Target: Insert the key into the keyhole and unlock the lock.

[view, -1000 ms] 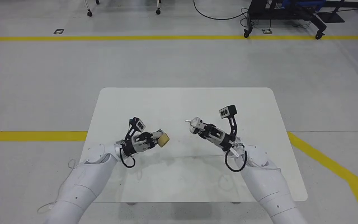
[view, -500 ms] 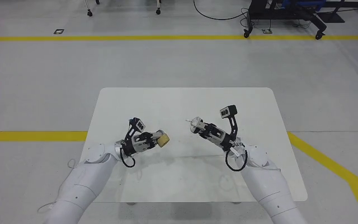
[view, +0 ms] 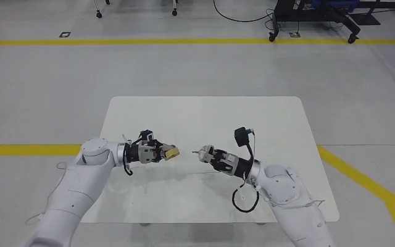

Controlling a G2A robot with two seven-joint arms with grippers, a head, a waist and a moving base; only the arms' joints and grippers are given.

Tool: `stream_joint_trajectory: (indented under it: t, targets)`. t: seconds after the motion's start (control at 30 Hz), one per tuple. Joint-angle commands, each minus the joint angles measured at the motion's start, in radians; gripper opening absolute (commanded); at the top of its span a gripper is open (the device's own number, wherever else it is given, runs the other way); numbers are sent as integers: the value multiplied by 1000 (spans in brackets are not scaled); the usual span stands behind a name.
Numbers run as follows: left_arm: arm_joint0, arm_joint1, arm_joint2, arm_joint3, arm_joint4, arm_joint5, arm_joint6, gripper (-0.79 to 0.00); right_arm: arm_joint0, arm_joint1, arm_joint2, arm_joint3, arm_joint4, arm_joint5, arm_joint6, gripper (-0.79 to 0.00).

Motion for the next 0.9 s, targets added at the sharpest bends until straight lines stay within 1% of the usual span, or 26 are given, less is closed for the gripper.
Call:
stream_joint_trajectory:
  t: [0.0,0.1,0.47,0.57,0.6,0.67,0.8,0.87]
  targets:
    - [-12,0,1,-1,1,18,-11,-785,-16,2,5,-9,-50,-32,-37,-785]
    - [-15,-4,1,-2,-28,13,-19,-785,-19,2,5,-10,-54,-36,-41,-785]
    - [-15,-4,1,-2,-28,13,-19,-785,-19,2,5,-10,-54,-36,-41,-785]
    - [7,2,-8,-33,1,-1,53,-785,-19,2,5,-16,-59,-37,-42,-785]
    - [8,6,-11,-43,30,-2,73,-785,-18,4,6,-44,-106,-45,-40,-785]
    - [15,14,-16,-68,66,11,88,-785,-31,10,15,-113,-255,-40,-46,-785]
    - [29,25,-16,-120,101,56,71,-785,-75,17,9,-232,-502,-67,-97,-785]
    - [35,27,-9,-146,123,72,75,-785,-105,20,5,-297,-682,-51,-139,-785]
